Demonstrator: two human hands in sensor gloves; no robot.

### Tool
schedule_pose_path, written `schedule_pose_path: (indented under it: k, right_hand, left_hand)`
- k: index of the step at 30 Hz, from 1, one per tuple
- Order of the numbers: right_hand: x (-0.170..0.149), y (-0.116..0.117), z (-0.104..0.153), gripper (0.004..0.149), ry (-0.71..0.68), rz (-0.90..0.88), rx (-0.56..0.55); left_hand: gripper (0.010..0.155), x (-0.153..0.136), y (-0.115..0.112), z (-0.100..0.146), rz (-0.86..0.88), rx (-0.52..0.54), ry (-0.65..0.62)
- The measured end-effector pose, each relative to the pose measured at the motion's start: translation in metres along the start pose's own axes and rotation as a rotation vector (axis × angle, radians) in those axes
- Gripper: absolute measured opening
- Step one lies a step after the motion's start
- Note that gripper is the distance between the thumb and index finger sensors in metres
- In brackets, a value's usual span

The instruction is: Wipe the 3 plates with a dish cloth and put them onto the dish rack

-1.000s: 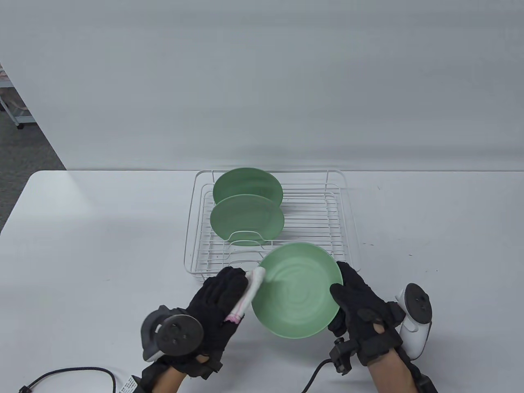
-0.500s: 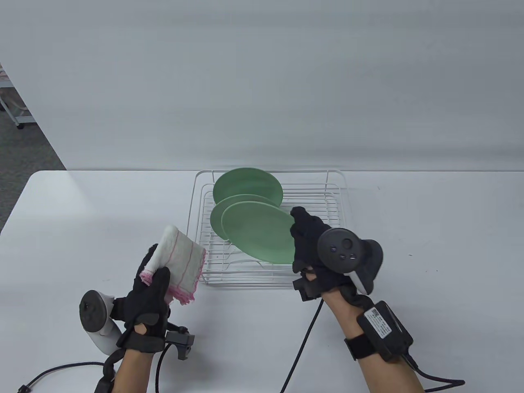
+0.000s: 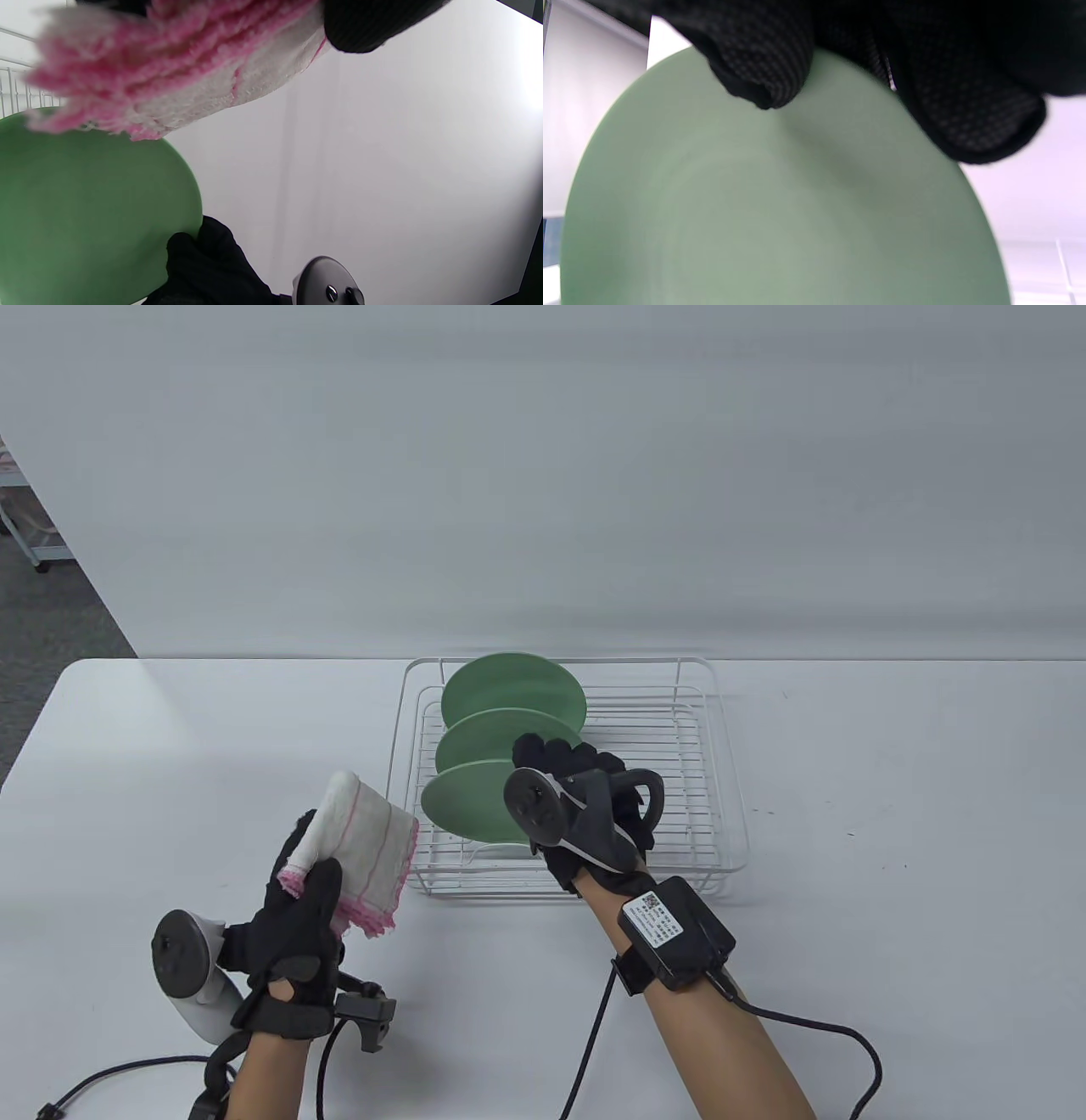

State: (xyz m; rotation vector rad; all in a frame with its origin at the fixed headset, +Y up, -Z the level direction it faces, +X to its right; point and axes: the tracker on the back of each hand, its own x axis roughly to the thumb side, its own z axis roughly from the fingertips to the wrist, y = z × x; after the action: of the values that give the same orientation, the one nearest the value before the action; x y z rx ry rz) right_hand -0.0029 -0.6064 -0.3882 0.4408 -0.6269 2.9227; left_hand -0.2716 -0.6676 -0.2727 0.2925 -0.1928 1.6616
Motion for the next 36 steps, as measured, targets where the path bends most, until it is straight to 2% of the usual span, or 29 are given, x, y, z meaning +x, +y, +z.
schedule_pose_path:
  k: [3,4,6,8,11,13,16,20,24,25,27,29,31,33,36]
  right_hand:
    - [0.001,0.014,-0.005,0.047,0.029,0.018,0.073]
    - [0.000,0.018,-0.008,0.064,0.051,0.016,0.119]
    - [-0.005,0.021,-0.010,0.072,0.095,-0.022,0.180]
    - [-0.012,0.017,-0.009,0.079,0.118,-0.077,0.205]
    - [-0.029,-0.004,0.001,0.083,0.148,-0.190,0.183]
    - [-0.044,-0.024,0.016,0.083,0.140,-0.271,0.133]
    - [-0.073,-0.053,0.055,0.080,0.140,-0.403,0.064]
    - [-0.112,-0.066,0.117,0.078,0.169,-0.515,0.050]
    - [-0.145,-0.062,0.164,0.068,0.226,-0.568,0.067]
    - [-0.149,-0.060,0.169,0.063,0.234,-0.579,0.061]
    - [-0.160,-0.052,0.182,0.062,0.264,-0.602,0.068]
    - [-0.168,-0.042,0.190,0.061,0.293,-0.632,0.051]
    - [-0.171,-0.031,0.196,0.061,0.307,-0.641,0.102]
    - [-0.171,-0.024,0.200,0.061,0.304,-0.630,0.143]
    - [-0.168,-0.017,0.201,0.061,0.288,-0.600,0.171]
  left_hand:
    - [0.064,-0.001,-0.001,0.000,-0.008,-0.005,0.006]
    - [0.064,-0.002,-0.001,0.000,-0.014,-0.008,0.007]
    - [0.064,-0.003,-0.002,-0.001,-0.026,-0.012,0.010]
    - [0.064,-0.003,-0.003,-0.001,-0.038,-0.019,0.011]
    - [0.064,-0.002,-0.006,-0.001,-0.068,-0.039,0.001]
    - [0.064,0.000,-0.009,-0.001,-0.104,-0.064,-0.021]
    - [0.064,0.007,-0.019,0.000,-0.203,-0.141,-0.069]
    - [0.064,0.013,-0.040,0.006,-0.400,-0.251,-0.128]
    - [0.063,0.004,-0.069,0.021,-0.666,-0.372,-0.164]
    - [0.063,0.000,-0.075,0.023,-0.708,-0.395,-0.167]
    - [0.063,-0.016,-0.092,0.028,-0.845,-0.471,-0.172]
    - [0.063,-0.033,-0.107,0.032,-0.997,-0.557,-0.161]
    - [0.063,-0.051,-0.124,0.038,-1.193,-0.652,-0.169]
    - [0.064,-0.067,-0.137,0.043,-1.304,-0.733,-0.161]
    - [0.065,-0.086,-0.151,0.050,-1.369,-0.842,-0.104]
